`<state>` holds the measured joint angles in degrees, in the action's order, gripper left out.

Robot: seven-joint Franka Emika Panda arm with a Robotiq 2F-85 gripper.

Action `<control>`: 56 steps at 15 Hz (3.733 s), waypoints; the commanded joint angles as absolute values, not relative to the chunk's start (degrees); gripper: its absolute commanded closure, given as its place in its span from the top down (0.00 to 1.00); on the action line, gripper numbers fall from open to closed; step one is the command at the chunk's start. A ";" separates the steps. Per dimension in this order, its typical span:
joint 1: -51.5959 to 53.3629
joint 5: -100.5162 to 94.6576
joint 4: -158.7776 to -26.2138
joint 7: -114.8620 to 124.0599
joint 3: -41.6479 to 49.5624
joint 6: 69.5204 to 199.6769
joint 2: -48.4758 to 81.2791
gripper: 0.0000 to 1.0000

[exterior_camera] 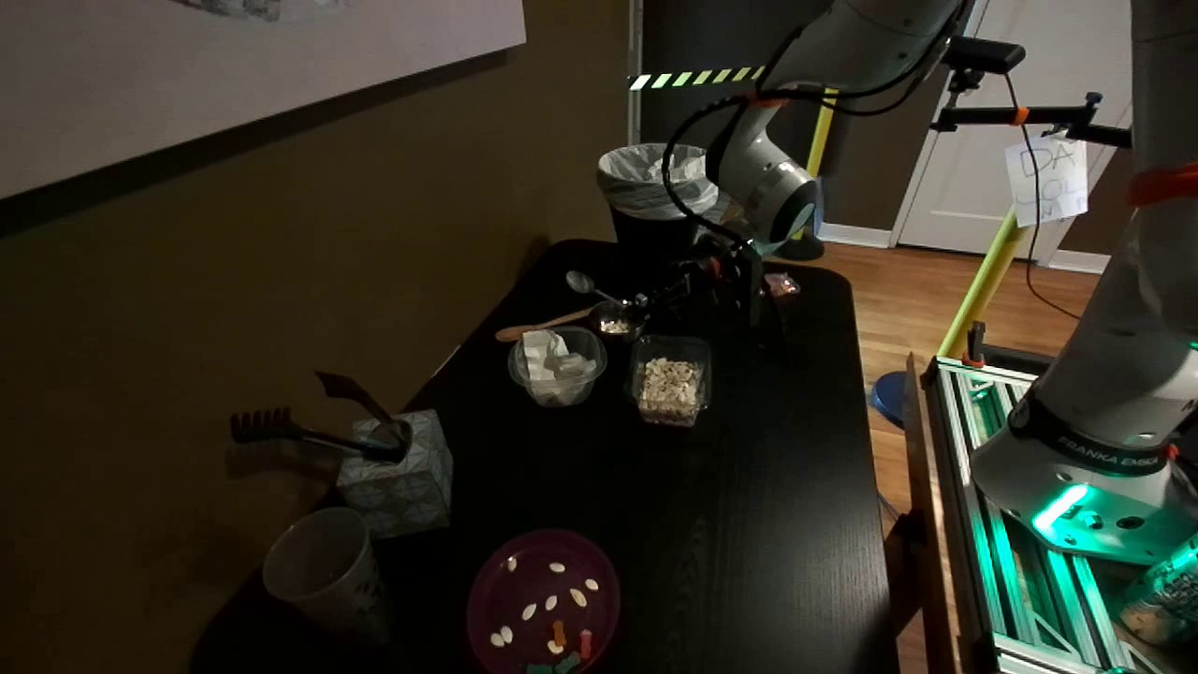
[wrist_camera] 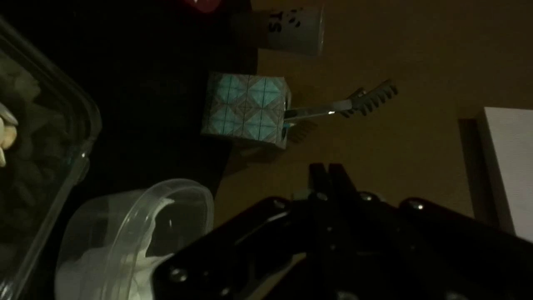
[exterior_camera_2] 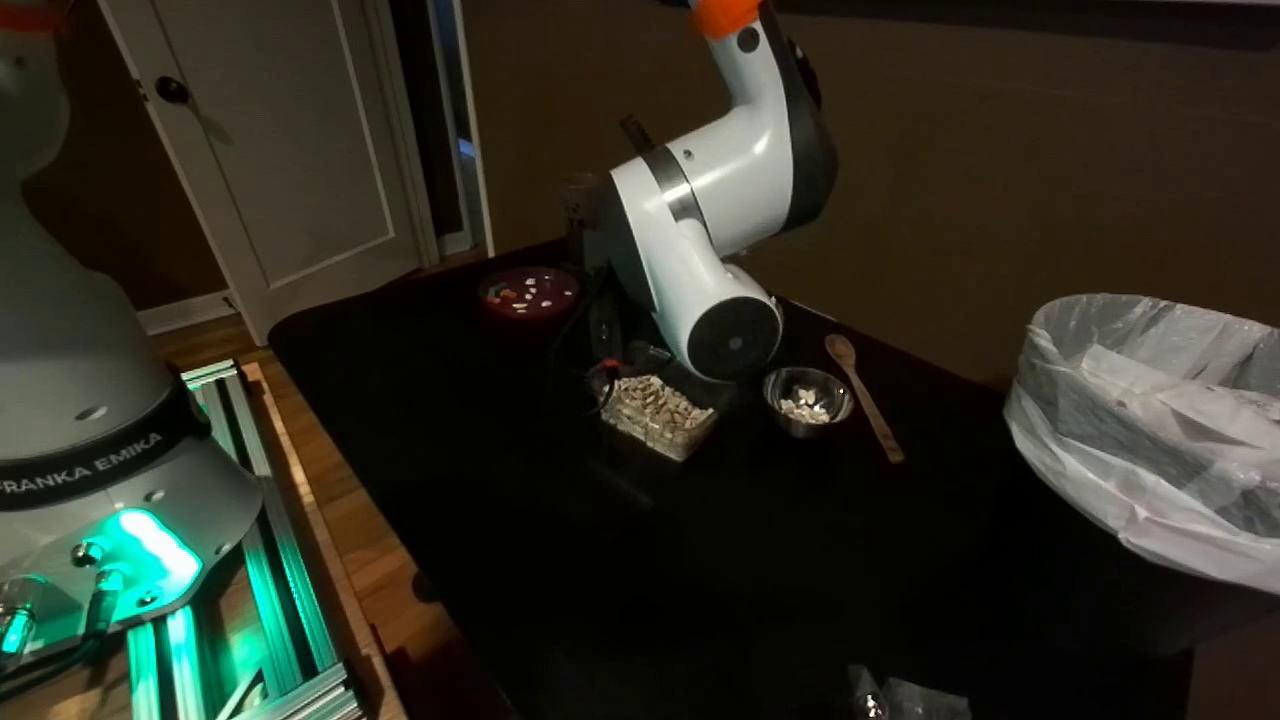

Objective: Remove the silver spoon from the lunchbox and put it in the other lunchbox in the front

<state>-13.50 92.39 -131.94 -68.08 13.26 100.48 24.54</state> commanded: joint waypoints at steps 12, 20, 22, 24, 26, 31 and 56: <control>-4.88 109.65 -136.01 -79.58 9.97 131.03 13.15 0.01; 6.81 133.87 -127.07 -105.88 4.51 158.63 17.95 0.01; 9.45 135.88 -123.52 -108.07 4.87 166.91 19.78 0.01; 11.08 136.99 -120.11 -108.62 6.04 173.44 21.36 0.01; 9.12 130.90 -121.07 -102.66 3.14 173.22 21.26 0.01; 9.75 130.23 -119.91 -102.33 3.03 174.75 22.51 0.01; -11.63 92.91 -127.22 -78.96 -22.17 185.36 25.94 0.01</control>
